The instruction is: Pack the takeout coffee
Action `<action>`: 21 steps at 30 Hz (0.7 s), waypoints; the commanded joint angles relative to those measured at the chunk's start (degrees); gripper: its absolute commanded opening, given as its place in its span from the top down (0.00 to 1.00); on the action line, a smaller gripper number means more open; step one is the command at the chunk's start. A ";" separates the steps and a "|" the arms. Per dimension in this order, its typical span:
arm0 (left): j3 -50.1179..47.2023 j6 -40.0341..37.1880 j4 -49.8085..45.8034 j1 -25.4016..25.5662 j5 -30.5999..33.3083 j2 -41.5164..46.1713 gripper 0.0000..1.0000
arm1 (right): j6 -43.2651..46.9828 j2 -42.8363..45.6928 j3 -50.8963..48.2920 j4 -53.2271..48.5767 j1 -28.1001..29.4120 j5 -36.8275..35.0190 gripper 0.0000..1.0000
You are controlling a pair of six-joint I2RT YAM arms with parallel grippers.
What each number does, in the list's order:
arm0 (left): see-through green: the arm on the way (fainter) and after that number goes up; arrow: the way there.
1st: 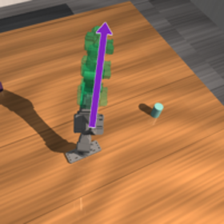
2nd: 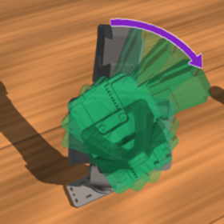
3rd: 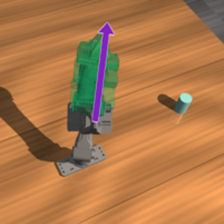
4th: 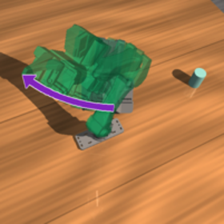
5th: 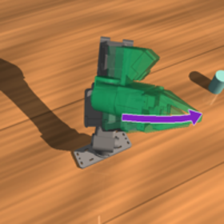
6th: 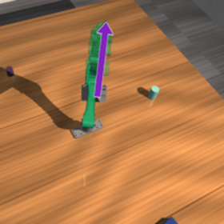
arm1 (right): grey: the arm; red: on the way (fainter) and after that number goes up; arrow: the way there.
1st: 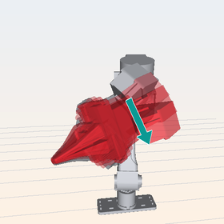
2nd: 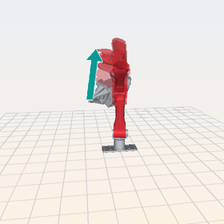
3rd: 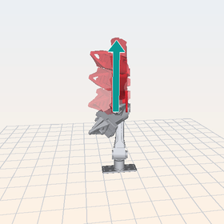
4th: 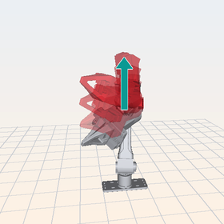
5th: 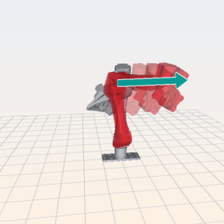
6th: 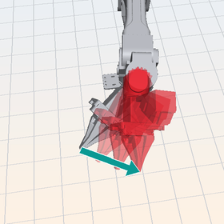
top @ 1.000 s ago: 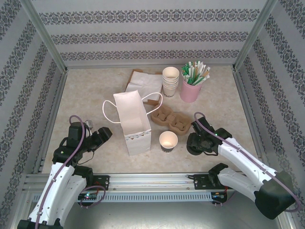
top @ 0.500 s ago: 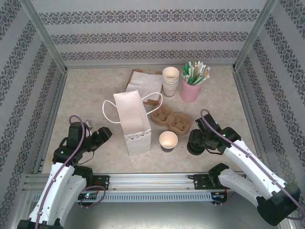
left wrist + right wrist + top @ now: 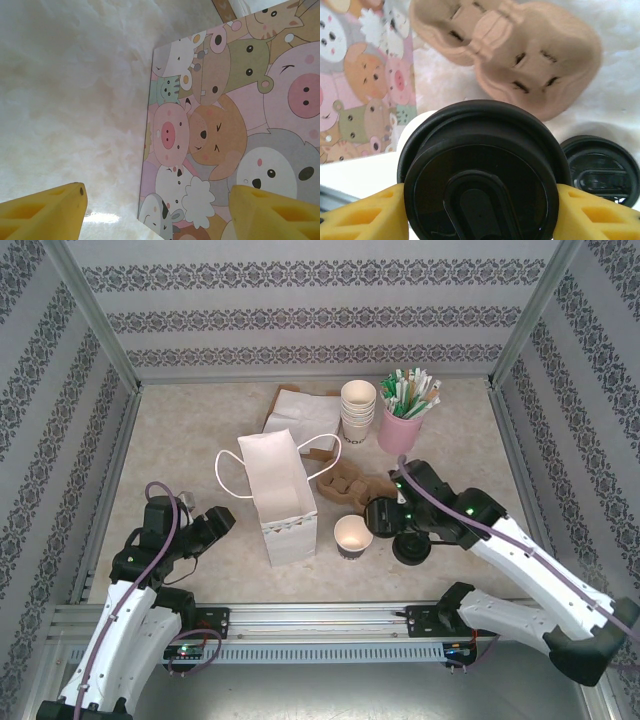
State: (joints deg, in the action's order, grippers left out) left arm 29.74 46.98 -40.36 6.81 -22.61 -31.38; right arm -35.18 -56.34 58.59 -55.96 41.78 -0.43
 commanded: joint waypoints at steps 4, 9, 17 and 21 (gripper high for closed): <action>-0.56 0.79 -1.56 0.74 0.64 0.97 0.25 | 2.63 -5.29 2.75 -0.80 4.00 2.85 0.37; -0.56 0.72 -1.65 0.75 0.56 1.13 0.25 | 2.74 -9.50 3.53 -0.68 5.59 2.28 0.37; -0.67 0.75 -2.26 0.75 0.54 1.79 0.24 | 3.35 -14.29 4.70 -0.56 6.74 1.32 0.36; -0.69 0.75 -2.68 0.75 0.65 2.33 0.24 | 3.36 -15.75 5.11 -0.44 6.89 2.00 0.36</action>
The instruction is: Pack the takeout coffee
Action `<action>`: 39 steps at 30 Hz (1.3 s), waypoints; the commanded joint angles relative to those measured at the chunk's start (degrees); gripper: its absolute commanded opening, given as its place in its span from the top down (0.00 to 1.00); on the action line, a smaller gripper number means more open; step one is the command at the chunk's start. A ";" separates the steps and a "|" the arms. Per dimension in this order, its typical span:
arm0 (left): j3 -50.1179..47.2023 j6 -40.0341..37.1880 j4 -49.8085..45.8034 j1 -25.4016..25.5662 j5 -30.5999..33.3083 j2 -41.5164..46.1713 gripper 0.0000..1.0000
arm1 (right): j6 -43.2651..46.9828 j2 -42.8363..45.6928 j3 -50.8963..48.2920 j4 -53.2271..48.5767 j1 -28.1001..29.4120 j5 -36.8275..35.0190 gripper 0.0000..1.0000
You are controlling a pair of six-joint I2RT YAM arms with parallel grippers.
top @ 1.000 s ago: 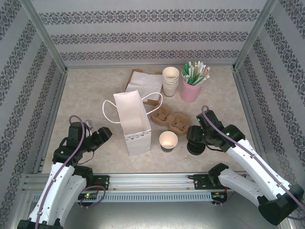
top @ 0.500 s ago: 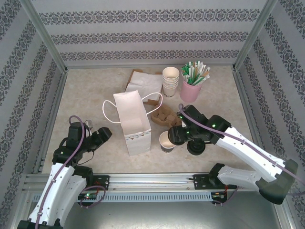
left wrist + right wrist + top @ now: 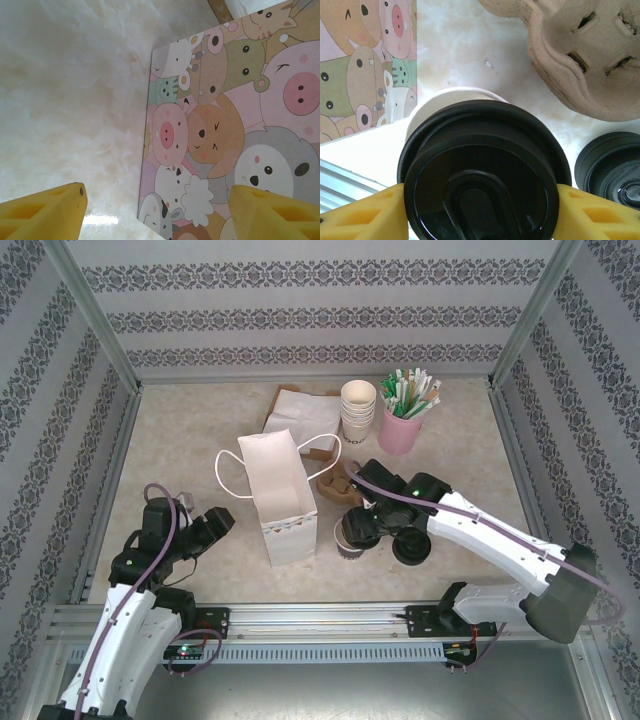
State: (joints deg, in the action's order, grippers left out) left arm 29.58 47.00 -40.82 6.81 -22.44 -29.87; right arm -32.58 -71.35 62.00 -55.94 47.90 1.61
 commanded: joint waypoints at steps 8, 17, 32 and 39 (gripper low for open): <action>-0.57 0.64 -2.33 0.75 0.50 0.93 0.24 | 0.76 -2.80 2.08 -0.32 1.40 0.32 0.36; -0.68 0.77 -2.08 0.71 0.55 0.95 0.25 | 0.22 -4.23 1.98 0.44 1.98 -0.30 0.35; -0.98 0.90 -2.34 0.71 0.55 1.00 0.25 | -1.53 -5.98 1.90 1.16 3.58 -1.73 0.35; -1.18 0.86 -2.42 0.75 0.75 1.14 0.25 | -2.01 -7.55 1.78 0.14 4.31 -3.06 0.35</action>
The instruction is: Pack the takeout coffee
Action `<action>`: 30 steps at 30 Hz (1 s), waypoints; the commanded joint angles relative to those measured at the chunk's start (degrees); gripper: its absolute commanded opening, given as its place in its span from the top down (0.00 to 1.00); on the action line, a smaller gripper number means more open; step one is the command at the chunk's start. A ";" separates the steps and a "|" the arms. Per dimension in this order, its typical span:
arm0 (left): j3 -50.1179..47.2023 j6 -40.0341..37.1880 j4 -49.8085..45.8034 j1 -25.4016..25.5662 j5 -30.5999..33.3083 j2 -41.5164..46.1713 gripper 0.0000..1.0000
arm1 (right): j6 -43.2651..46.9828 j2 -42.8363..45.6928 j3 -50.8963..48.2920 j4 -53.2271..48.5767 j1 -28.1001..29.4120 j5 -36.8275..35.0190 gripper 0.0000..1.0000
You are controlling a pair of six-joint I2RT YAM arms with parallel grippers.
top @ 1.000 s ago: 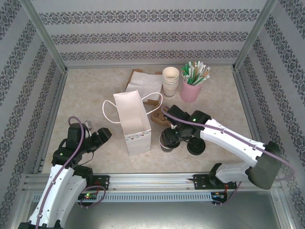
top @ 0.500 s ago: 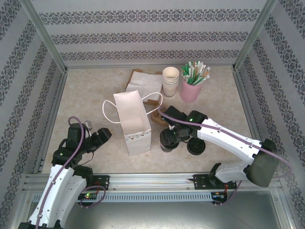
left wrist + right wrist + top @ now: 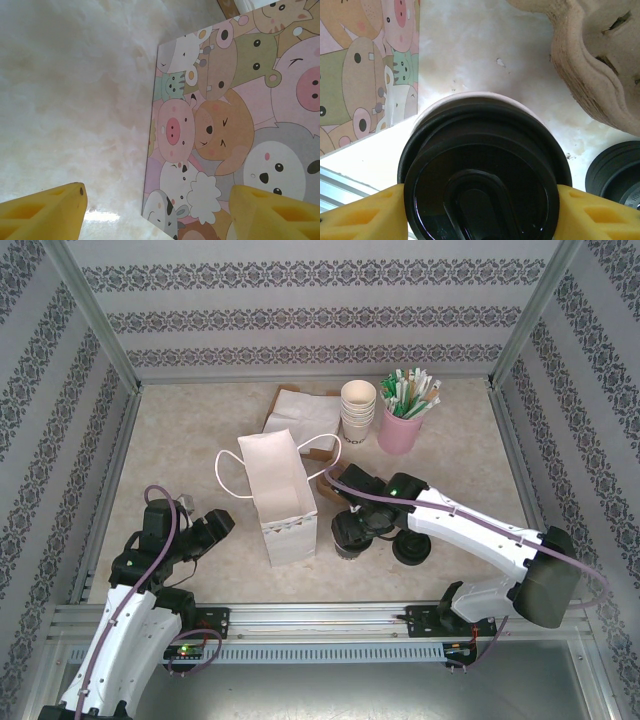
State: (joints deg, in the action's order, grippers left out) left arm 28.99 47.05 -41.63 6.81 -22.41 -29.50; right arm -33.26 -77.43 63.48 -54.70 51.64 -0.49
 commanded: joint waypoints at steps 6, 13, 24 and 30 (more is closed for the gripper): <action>-0.81 0.81 -1.53 0.75 0.72 0.84 0.25 | -3.51 -0.64 -0.19 0.43 0.66 0.72 0.36; -0.96 0.85 -1.38 0.75 0.74 0.76 0.25 | -4.19 0.87 1.59 -1.21 0.69 -0.74 0.36; -1.07 0.78 -1.35 0.75 0.67 0.76 0.25 | -4.84 -1.08 0.79 -0.55 1.10 0.85 0.37; -1.04 0.85 -1.50 0.75 0.71 0.77 0.25 | -6.12 -0.70 -0.15 1.23 1.19 1.24 0.37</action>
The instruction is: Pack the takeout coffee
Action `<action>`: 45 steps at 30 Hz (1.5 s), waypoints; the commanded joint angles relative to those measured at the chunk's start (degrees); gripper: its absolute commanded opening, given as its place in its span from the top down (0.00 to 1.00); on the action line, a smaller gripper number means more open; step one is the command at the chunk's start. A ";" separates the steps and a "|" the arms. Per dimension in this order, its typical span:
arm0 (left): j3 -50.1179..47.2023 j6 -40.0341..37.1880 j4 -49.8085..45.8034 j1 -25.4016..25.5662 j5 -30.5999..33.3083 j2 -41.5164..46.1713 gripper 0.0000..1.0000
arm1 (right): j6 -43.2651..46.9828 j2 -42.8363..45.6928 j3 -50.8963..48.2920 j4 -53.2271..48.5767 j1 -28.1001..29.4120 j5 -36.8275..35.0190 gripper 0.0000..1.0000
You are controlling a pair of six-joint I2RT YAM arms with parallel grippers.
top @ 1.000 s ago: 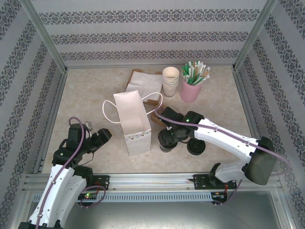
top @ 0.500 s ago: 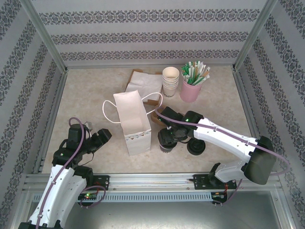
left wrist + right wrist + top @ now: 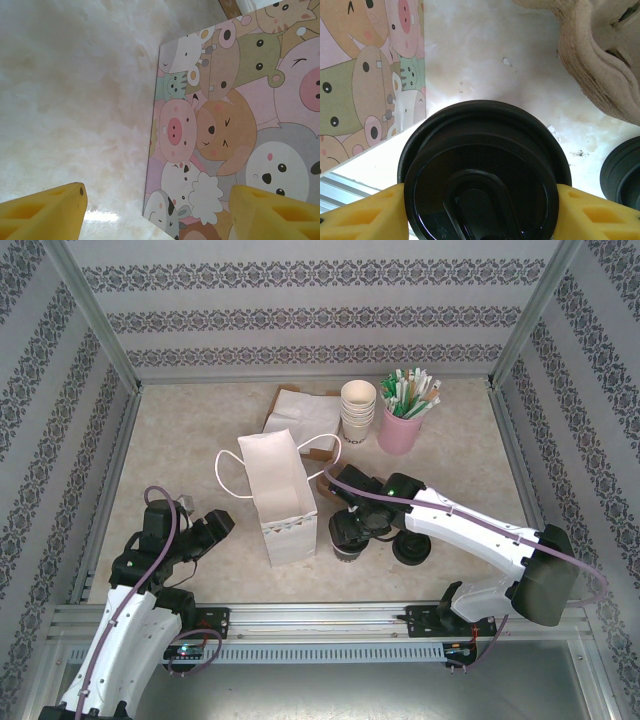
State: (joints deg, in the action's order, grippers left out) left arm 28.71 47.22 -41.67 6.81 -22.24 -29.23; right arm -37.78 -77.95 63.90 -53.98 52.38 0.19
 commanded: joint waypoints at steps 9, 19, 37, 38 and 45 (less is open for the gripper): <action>-0.67 0.68 -1.56 0.75 0.56 0.57 0.25 | -2.14 -1.02 -1.67 0.12 1.33 0.34 0.37; -0.72 0.77 -1.50 0.74 0.63 0.52 0.25 | -2.21 -5.39 -1.32 -4.27 3.38 -4.04 0.36; -0.80 0.94 -0.84 0.75 0.10 0.32 0.25 | -1.67 -10.97 -2.67 -8.91 2.29 -2.64 0.41; -0.83 0.95 -0.87 0.75 0.16 0.32 0.25 | -1.84 -11.45 -2.58 -10.09 2.28 -4.02 0.41; -1.11 1.22 -0.45 0.75 0.25 0.14 0.25 | -2.74 -13.36 -2.91 -14.56 2.38 -11.84 0.43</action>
State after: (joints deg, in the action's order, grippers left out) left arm 28.47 48.03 -41.63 6.81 -22.26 -29.23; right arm -39.33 -84.18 66.96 -57.47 55.29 -3.62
